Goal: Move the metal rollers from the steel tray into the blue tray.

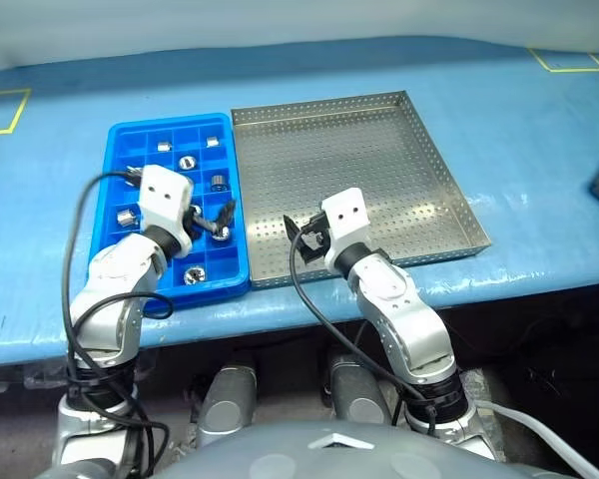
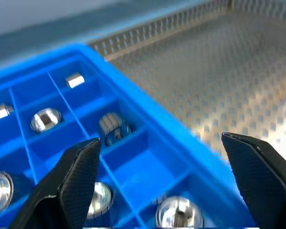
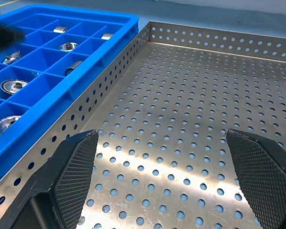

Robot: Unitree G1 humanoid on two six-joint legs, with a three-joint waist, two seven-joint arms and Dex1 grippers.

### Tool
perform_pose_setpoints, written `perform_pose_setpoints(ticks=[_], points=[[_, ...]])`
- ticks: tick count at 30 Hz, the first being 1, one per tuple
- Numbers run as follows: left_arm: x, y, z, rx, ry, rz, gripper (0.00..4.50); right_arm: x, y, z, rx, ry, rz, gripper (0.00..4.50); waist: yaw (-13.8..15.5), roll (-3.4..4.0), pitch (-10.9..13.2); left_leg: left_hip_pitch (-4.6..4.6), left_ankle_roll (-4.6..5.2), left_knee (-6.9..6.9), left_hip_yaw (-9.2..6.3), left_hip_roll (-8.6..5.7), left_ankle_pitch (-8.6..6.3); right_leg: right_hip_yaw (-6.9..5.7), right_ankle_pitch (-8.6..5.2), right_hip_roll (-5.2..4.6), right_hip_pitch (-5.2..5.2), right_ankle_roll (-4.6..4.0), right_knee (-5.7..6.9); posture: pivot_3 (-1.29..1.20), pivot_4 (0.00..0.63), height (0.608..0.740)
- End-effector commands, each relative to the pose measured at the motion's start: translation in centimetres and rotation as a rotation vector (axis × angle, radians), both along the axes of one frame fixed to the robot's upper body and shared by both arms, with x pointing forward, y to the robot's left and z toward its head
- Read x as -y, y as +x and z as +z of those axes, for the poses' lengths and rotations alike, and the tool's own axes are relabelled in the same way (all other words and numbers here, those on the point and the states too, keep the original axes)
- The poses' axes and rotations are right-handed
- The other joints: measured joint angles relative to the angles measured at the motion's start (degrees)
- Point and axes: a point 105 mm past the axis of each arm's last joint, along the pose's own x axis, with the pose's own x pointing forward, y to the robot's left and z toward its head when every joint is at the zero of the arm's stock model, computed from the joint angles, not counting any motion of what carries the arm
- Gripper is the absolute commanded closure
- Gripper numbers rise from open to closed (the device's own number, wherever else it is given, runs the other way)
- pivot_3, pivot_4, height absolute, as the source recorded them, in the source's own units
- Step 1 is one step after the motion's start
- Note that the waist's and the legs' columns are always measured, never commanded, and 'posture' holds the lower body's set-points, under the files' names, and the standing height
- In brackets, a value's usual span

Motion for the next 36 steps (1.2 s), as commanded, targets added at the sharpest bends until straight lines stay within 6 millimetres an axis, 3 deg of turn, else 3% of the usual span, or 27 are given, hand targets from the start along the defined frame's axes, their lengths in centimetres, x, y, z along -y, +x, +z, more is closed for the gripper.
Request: perform_pose_setpoints(ticks=[1,14,24,36], points=[[-1.9,-1.2,1.3,0.111,-0.019,0.135,0.07,-0.7,0.1,1.3,0.058,0.028,0.030,0.00,-0.13,-0.01,0.00,0.00,0.00,-0.01,0.00,0.00,0.00,0.00,0.01,0.00,0.00,0.01,0.01,0.03,0.150,0.740],[-1.5,-4.9,-3.4,0.045,-0.035,0.267,0.07,0.9,-0.2,0.5,0.064,0.002,0.065,0.00,1.81,-0.06,0.00,-0.01,0.01,0.07,-0.05,-0.01,0.00,-0.04,-0.05,0.00,0.08,-0.08,-0.02,0.10,0.150,0.740],[0.2,-5.0,-4.8,-0.027,-0.013,0.194,0.07,1.1,-0.2,0.1,0.057,-0.012,0.074,0.00,1.90,-0.07,0.00,-0.06,0.01,0.02,-0.05,-0.02,0.00,-0.06,-0.07,-0.01,0.04,-0.12,-0.04,0.15,0.150,0.740],[0.6,-5.1,-5.3,-0.059,-0.009,0.175,0.07,1.4,0.1,-0.2,0.056,-0.030,0.056,0.00,2.83,-0.08,0.01,-0.13,0.01,0.01,-0.06,-0.02,0.00,-0.08,-0.08,-0.01,-0.03,-0.13,-0.04,0.16,0.150,0.740]])
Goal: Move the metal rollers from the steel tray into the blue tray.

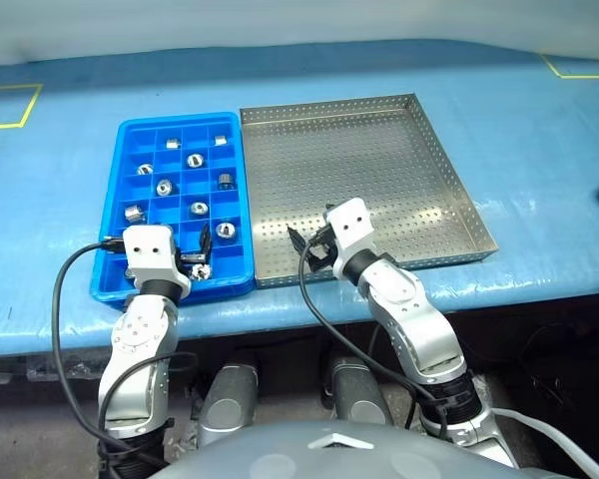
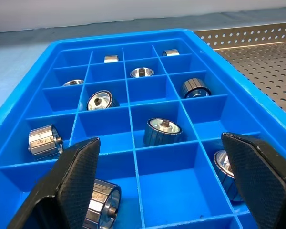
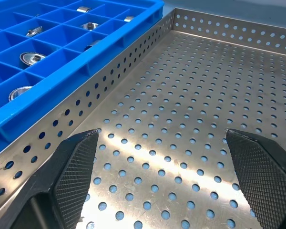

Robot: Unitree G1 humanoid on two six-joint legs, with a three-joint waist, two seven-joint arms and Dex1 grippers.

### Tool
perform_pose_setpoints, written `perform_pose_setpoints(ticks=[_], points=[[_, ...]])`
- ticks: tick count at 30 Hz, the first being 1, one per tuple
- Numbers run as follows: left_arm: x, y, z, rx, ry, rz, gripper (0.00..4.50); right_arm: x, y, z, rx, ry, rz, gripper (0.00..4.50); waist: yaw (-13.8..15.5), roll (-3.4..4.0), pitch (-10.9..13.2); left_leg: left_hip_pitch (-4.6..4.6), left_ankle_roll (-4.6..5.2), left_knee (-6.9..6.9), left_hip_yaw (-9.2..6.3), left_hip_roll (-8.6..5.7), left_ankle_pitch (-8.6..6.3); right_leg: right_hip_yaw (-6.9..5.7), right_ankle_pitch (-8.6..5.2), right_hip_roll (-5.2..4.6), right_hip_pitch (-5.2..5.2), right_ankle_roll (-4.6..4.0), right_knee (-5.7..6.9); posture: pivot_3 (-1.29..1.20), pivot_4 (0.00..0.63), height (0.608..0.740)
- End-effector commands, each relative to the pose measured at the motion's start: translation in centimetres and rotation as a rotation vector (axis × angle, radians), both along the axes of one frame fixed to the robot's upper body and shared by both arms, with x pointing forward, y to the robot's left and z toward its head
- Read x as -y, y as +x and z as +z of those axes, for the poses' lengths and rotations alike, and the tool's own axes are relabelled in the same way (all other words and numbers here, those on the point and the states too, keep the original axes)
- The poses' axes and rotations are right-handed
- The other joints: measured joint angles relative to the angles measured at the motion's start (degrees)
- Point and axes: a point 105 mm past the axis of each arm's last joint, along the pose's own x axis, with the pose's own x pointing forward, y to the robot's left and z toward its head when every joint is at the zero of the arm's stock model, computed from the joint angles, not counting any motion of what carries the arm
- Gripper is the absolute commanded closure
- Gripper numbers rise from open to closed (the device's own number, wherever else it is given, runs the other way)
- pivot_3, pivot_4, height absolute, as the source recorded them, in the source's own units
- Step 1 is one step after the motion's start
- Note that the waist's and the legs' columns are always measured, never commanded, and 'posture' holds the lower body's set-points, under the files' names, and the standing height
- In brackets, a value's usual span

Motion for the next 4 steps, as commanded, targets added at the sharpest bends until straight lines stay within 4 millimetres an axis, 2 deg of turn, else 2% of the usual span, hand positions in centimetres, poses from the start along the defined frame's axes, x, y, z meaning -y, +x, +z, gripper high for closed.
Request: perform_pose_setpoints(ticks=[1,4], points=[[0.14,-0.04,1.28,0.044,0.010,-0.010,0.07,0.22,0.29,1.18,0.051,0.017,-0.018,0.00,0.22,0.00,0.00,-0.01,0.00,0.00,0.00,0.00,0.00,0.00,0.00,0.00,-0.01,0.00,0.00,0.16,0.150,0.740],[0.32,0.05,1.27,0.042,0.008,-0.023,0.07,0.49,0.39,1.04,0.038,0.030,-0.040,0.00,0.45,0.00,0.00,-0.02,0.00,-0.02,0.00,0.00,0.00,0.00,-0.01,0.00,-0.03,-0.01,0.00,0.16,0.150,0.740]])
